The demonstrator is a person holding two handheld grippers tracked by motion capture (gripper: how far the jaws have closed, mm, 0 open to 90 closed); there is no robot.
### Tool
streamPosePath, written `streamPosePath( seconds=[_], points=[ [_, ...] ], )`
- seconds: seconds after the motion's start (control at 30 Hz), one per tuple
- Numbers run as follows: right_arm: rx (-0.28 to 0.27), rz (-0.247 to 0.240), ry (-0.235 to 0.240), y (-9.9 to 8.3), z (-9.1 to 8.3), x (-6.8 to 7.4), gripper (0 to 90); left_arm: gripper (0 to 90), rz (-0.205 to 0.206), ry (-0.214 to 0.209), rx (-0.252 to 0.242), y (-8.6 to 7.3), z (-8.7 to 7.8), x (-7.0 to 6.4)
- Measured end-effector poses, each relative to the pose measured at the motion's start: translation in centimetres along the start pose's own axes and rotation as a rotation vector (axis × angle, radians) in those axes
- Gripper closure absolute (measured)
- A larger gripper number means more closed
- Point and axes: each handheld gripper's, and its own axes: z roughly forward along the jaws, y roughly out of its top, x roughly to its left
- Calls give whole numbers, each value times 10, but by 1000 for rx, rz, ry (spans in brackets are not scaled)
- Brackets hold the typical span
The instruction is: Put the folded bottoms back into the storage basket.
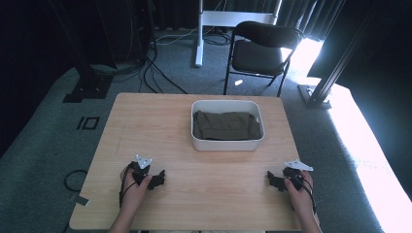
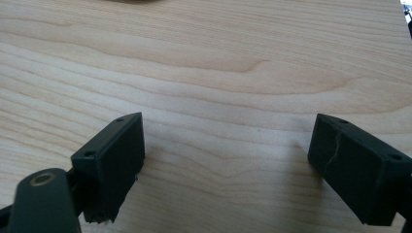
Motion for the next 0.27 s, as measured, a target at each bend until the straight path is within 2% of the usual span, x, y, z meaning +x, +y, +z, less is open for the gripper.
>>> streamPosePath(
  seconds=[0.07,0.17,0.27],
  points=[
    [0,-1,0,0,0,0,127,28,-11,12,10,0,1,0],
    [0,0,0,0,0,0,126,28,-31,28,12,1,1,1],
    [-1,0,0,0,0,0,126,28,-34,32,13,1,1,1]
  ],
)
